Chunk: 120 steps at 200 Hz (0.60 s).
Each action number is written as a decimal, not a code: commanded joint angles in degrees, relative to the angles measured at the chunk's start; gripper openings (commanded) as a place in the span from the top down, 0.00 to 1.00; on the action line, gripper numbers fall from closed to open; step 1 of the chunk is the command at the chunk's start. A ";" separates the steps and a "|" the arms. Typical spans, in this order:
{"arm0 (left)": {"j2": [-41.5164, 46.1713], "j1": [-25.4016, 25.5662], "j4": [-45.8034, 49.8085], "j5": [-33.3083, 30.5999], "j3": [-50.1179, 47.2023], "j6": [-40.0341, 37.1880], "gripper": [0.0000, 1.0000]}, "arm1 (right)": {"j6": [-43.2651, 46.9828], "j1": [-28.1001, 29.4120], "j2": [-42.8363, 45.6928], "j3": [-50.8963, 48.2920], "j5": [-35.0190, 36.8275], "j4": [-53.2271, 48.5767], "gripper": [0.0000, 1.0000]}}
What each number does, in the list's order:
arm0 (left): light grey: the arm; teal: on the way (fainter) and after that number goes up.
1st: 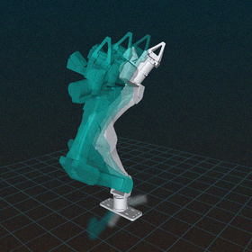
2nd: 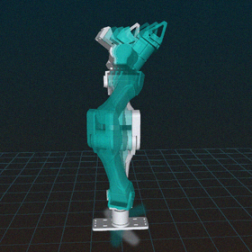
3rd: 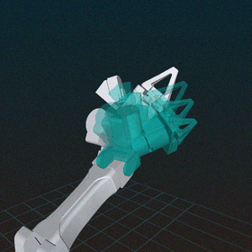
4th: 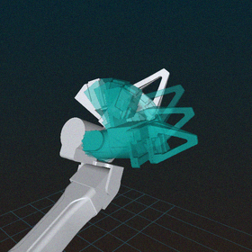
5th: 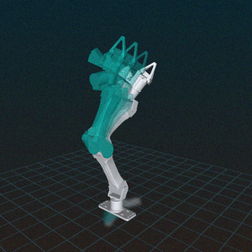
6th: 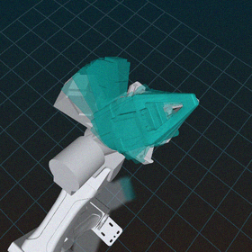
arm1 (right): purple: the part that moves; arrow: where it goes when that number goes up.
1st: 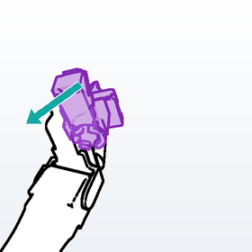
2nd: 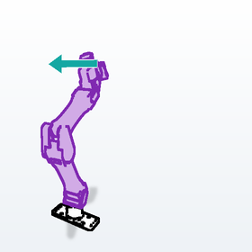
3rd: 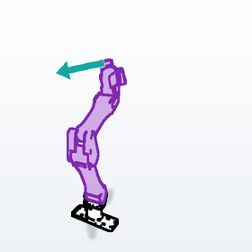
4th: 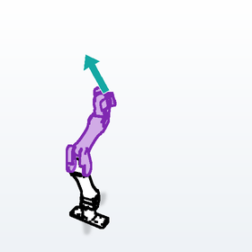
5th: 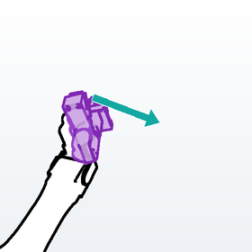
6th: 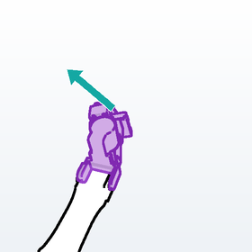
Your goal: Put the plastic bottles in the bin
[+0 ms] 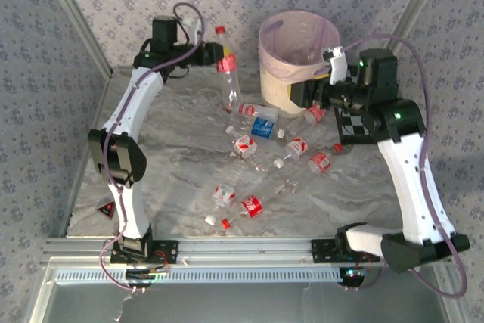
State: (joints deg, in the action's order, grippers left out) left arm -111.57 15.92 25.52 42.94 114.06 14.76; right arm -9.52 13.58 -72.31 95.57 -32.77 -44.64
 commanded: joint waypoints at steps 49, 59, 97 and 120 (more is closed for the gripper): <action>7.07 3.74 1.81 20.46 -12.62 -22.56 0.60 | 0.73 4.98 -15.06 9.04 -5.07 2.29 0.25; 7.07 4.15 2.43 20.77 -12.73 -23.31 0.60 | 0.76 5.52 -16.33 9.02 -3.59 3.28 0.25; 6.83 5.89 3.60 21.24 -12.54 -24.94 0.60 | 1.39 6.84 -21.53 9.95 -1.46 6.18 0.22; 6.46 6.73 3.81 21.25 -12.36 -25.22 0.60 | -0.20 7.49 -23.54 9.93 -2.93 8.87 0.22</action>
State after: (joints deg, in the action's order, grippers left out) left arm -106.91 21.63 28.56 61.14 100.79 -7.75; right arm -9.43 20.27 -94.24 103.46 -34.92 -39.18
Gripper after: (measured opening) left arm 0.438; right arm 0.784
